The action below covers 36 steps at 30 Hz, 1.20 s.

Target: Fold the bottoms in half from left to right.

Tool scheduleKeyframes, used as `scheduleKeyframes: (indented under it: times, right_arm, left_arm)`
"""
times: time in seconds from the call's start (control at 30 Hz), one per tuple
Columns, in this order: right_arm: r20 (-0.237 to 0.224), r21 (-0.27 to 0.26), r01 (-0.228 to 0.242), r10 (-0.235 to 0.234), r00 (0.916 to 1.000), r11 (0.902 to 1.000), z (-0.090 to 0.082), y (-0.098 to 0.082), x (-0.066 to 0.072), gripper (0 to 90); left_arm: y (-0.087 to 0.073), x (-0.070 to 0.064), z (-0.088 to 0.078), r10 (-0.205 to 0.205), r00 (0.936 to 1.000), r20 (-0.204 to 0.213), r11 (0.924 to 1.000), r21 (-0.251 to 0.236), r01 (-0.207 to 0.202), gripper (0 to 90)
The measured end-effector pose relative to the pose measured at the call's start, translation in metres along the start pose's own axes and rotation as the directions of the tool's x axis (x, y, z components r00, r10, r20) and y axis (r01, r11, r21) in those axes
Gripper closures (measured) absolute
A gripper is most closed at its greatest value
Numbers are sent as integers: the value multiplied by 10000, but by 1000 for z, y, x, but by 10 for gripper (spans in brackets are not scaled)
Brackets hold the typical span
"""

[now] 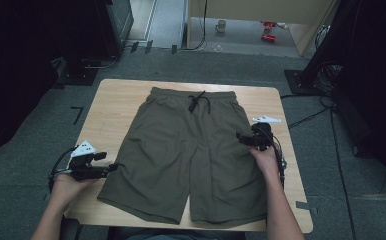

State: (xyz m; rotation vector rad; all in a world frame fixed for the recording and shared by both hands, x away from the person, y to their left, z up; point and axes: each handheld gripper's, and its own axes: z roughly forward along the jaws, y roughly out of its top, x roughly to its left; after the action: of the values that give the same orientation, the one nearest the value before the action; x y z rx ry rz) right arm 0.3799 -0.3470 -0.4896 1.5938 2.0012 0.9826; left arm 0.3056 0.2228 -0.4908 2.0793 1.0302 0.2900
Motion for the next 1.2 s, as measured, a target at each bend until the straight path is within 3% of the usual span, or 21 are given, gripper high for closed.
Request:
scheduleKeyframes:
  times: [0.43,0.67,0.9,1.0,1.2]
  right_arm:
    - [-141,-38,157,-157,9998,9999,2,0,4,308]
    - [-458,-176,124,-132,9989,9998,5,4,8,316]
    - [-685,-176,392,-403,9968,9991,10,11,21,314]
    - [-787,-142,467,-477,9958,9988,12,13,24,319]
    - [-1136,-4,1190,-1183,9865,9929,19,27,52,331]
  left_arm:
    - [-17,-16,-2,469,9985,279,9968,631,-486,347]
    - [-23,-25,2,1122,9929,386,9894,880,-1152,361]
    - [-28,-32,4,1656,9862,16,9835,732,-1652,340]
    - [-29,-32,4,1612,9869,-12,9848,658,-1608,332]
    - [-31,-33,2,1477,9890,-111,9880,478,-1470,416]
